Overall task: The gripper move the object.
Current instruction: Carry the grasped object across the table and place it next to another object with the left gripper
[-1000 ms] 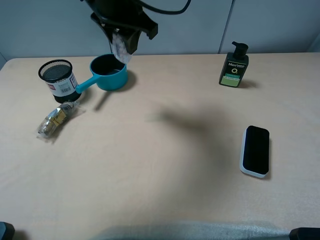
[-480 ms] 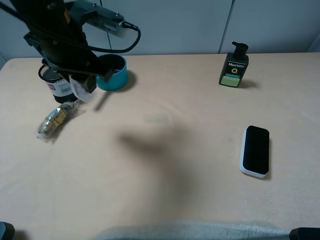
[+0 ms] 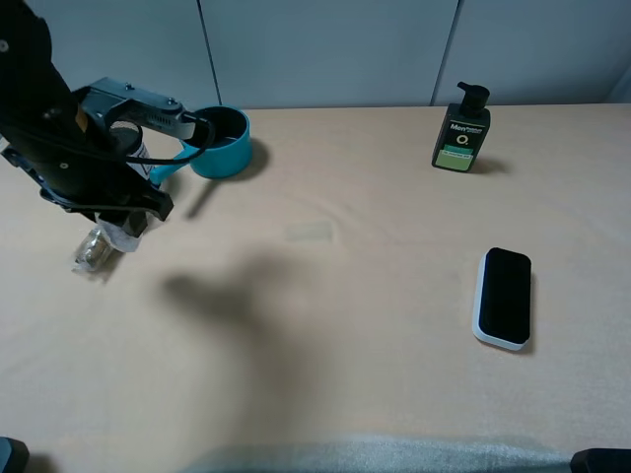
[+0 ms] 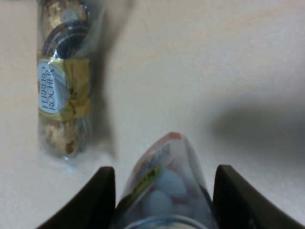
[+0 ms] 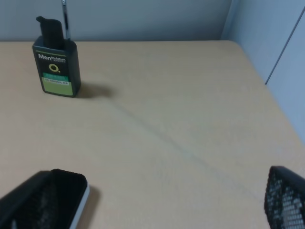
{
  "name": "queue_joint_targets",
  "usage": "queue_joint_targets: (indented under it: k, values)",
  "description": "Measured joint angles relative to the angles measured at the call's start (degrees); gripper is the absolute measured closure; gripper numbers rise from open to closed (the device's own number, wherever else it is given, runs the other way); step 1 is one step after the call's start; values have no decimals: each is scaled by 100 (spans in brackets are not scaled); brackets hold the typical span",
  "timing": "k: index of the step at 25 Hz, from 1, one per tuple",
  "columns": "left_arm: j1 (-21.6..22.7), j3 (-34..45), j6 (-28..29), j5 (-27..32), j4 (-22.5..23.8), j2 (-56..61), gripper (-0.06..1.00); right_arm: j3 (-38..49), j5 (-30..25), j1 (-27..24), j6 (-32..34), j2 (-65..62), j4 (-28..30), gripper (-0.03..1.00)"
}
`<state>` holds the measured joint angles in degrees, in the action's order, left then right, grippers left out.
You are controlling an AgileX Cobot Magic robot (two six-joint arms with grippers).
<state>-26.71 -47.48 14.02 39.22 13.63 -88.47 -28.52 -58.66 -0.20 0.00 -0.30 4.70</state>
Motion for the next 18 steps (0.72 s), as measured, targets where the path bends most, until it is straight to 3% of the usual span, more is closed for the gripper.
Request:
queue_joint_targets:
  k: [6,18]
  values:
    - [220,333,11,-847,0,0,42,0,0,0,0,0,0,31]
    - [547,345,-30,-1395,6,-666,42,0,0,0,0,0,0,31]
